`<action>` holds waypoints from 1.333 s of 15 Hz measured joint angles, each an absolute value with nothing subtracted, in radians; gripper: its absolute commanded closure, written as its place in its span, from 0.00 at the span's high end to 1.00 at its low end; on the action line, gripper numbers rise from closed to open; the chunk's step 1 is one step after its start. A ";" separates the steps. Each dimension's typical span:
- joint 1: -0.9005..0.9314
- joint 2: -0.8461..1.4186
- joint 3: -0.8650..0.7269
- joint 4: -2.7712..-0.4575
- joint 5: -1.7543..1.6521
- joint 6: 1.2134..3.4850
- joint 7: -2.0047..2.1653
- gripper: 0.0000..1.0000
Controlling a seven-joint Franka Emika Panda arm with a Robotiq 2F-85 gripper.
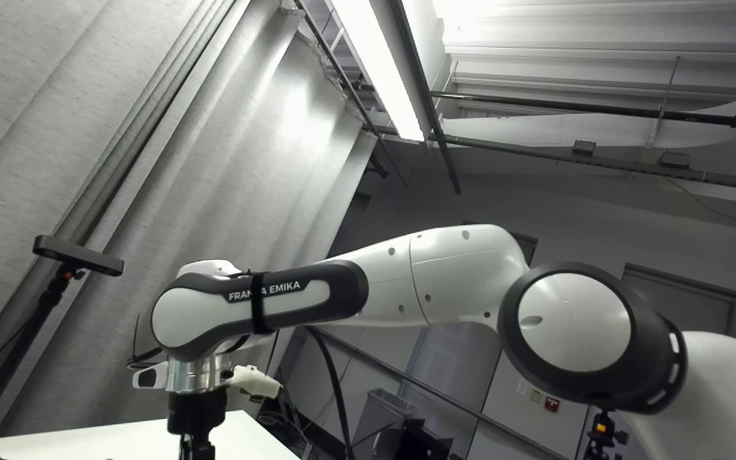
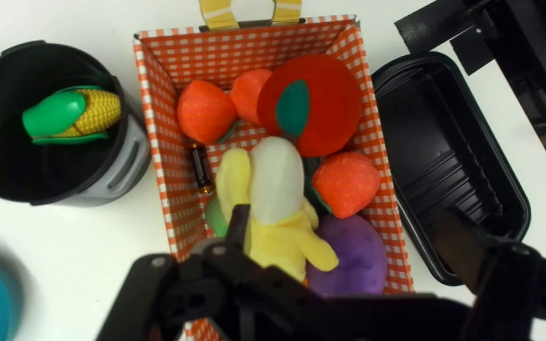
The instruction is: Pick up the banana plush toy and the object from the carton box and put them on the tray, and then return the banana plush toy to the carton box
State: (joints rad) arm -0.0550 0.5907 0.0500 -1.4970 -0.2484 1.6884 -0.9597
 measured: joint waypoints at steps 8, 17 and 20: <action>-0.049 0.591 0.050 -1.528 -0.281 1.769 -0.978 1.00; -0.053 0.611 0.040 -1.517 -0.281 1.769 -0.978 1.00; -0.059 0.651 0.039 -1.491 -0.281 1.768 -0.984 1.00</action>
